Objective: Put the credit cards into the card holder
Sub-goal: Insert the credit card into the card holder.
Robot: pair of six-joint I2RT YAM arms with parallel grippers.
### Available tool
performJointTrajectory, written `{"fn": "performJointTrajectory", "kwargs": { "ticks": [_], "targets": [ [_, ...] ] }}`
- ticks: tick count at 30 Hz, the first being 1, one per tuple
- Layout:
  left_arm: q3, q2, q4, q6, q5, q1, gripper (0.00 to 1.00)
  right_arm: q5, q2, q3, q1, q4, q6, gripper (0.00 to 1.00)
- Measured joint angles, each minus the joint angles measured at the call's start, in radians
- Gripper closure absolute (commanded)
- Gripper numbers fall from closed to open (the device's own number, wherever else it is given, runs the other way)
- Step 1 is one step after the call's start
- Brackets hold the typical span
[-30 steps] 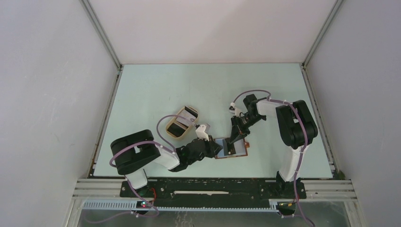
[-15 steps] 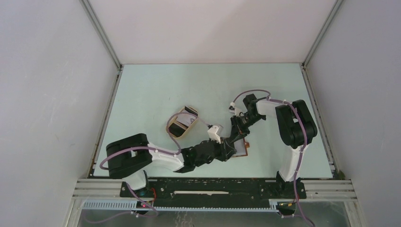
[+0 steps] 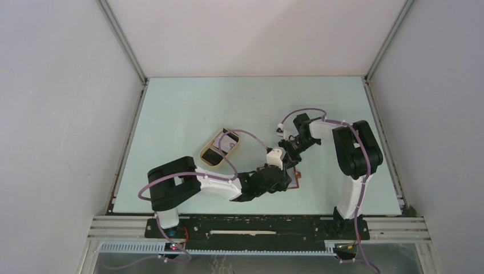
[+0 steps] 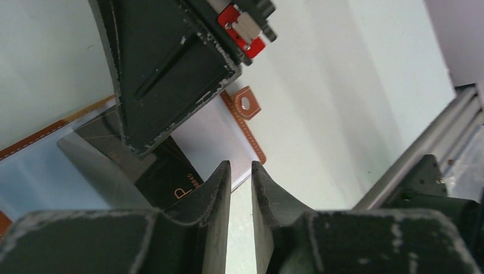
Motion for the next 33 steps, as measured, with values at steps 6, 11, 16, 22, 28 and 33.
{"fn": "performJointTrajectory", "kwargs": {
  "ticks": [6, 11, 16, 22, 28, 33],
  "targets": [
    [0.06, 0.032, -0.13, -0.002, -0.05, -0.011, 0.76, -0.001, 0.0, 0.0, 0.0, 0.0, 0.0, 0.74],
    [0.089, 0.039, -0.192, -0.004, -0.085, -0.016, 0.76, -0.003, 0.0, 0.0, 0.0, -0.001, 0.0, 0.71],
    [0.093, 0.04, -0.235, -0.015, -0.115, -0.017, 0.76, -0.006, 0.0, 0.0, 0.0, -0.002, 0.0, 0.69],
    [0.093, 0.04, -0.27, -0.033, -0.142, -0.016, 0.76, -0.007, 0.0, 0.002, 0.0, -0.005, 0.0, 0.67],
    [0.093, 0.04, -0.282, -0.04, -0.166, -0.016, 0.75, -0.003, 0.0, 0.009, 0.0, -0.011, -0.002, 0.63],
    [0.093, 0.04, -0.293, -0.053, -0.191, -0.016, 0.75, 0.006, -0.008, 0.013, 0.0, -0.013, -0.006, 0.62]
  ]
}}
